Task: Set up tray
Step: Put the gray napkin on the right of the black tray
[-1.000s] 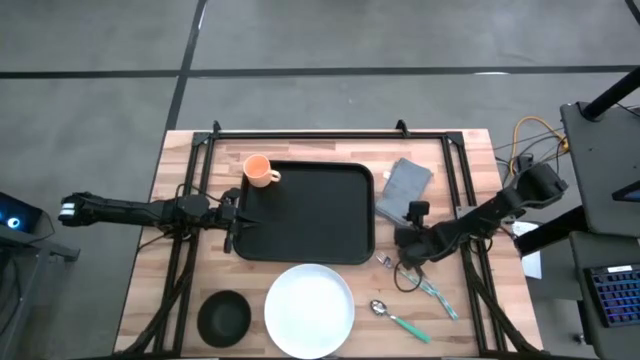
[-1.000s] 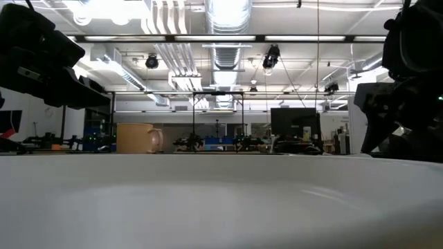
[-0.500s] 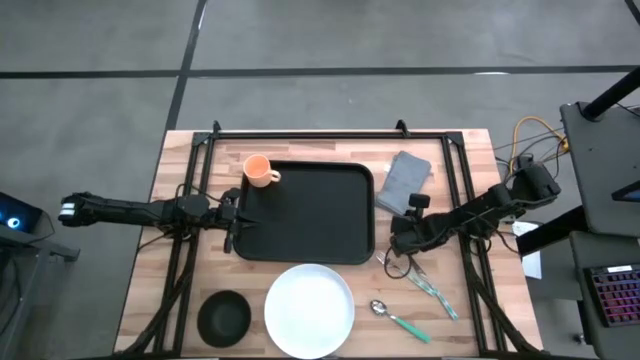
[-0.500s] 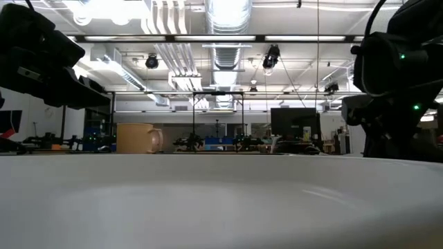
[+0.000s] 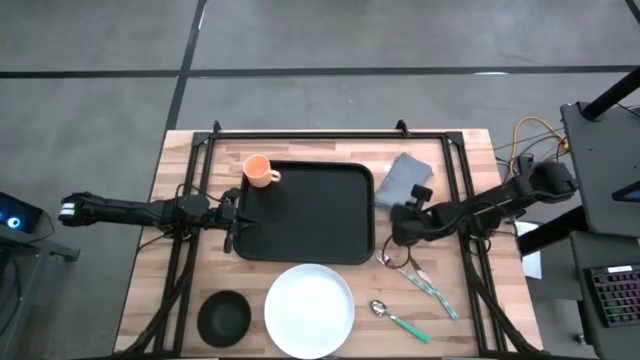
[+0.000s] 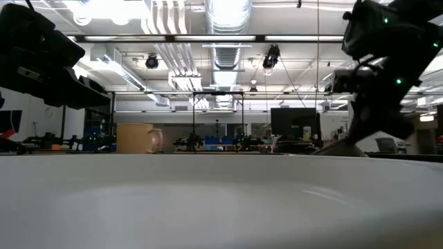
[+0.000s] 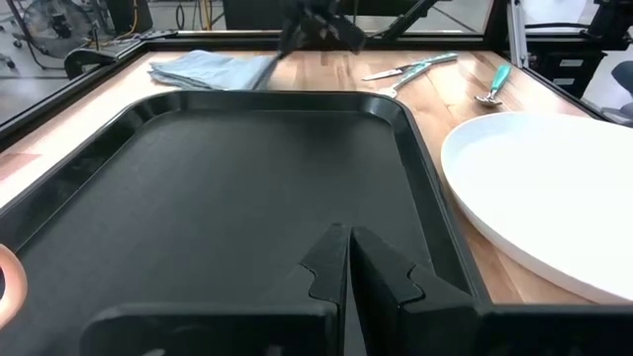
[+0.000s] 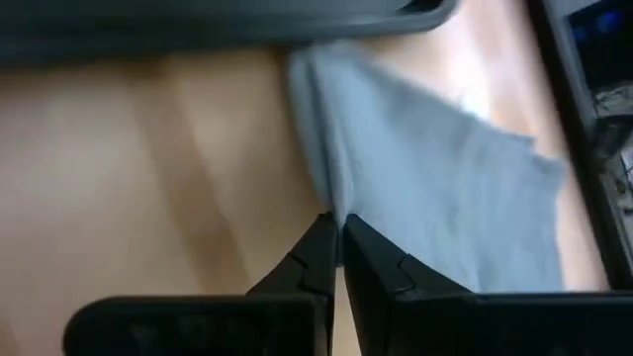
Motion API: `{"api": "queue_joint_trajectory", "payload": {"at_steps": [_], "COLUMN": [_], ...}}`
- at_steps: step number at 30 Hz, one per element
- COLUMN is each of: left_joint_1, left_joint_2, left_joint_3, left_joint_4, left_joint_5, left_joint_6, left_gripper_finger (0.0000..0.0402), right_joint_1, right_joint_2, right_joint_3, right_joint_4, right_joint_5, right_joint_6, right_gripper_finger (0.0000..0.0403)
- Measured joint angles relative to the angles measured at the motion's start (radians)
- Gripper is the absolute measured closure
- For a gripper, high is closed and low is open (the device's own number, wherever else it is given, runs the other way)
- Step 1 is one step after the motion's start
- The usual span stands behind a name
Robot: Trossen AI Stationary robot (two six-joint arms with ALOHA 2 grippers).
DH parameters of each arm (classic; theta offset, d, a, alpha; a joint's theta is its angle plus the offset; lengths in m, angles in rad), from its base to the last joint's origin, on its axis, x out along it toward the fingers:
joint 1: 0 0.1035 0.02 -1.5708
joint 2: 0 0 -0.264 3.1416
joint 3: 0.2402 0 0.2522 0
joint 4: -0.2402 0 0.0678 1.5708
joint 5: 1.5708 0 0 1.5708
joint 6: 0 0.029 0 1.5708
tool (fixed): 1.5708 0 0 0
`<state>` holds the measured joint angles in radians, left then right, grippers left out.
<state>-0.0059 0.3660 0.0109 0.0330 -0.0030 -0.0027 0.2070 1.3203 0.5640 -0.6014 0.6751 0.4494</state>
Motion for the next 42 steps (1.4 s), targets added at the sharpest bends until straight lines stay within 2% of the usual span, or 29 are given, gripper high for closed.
{"api": "queue_joint_trajectory", "payload": {"at_steps": [6, 12, 19, 24, 32, 39, 42], "left_joint_1": [0.000, 0.000, 0.000, 0.000, 0.000, 0.000, 0.000], "left_joint_2": [0.000, 0.000, 0.000, 0.000, 0.000, 0.000, 0.000], "left_joint_3": [0.000, 0.000, 0.000, 0.000, 0.000, 0.000, 0.000], "left_joint_4": [0.000, 0.000, 0.000, 0.000, 0.000, 0.000, 0.000], "left_joint_5": [0.000, 0.000, 0.000, 0.000, 0.000, 0.000, 0.000], "left_joint_6": [0.000, 0.000, 0.000, 0.000, 0.000, 0.000, 0.000], "left_gripper_finger": [0.0401, 0.0402, 0.0402, 0.0401, 0.0401, 0.0401, 0.0402], "right_joint_1": [-0.083, -0.223, -0.412, -0.482, -0.497, -0.499, -0.498], "right_joint_2": [-0.079, -0.099, -0.099, -0.099, -0.071, 0.036, 0.108], "right_joint_3": [0.002, 0.003, 0.008, 0.057, 0.207, 0.263, 0.281], "right_joint_4": [0.006, 0.007, 0.078, 0.173, 0.280, 0.443, 0.506], "right_joint_5": [0.047, 0.076, 0.077, 0.011, -0.054, -0.253, -0.297], "right_joint_6": [0.016, 0.030, -0.088, -0.226, -0.403, -0.481, -0.509], "right_gripper_finger": [0.0395, 0.0395, 0.0395, 0.0395, 0.0395, 0.0395, 0.0395]}}
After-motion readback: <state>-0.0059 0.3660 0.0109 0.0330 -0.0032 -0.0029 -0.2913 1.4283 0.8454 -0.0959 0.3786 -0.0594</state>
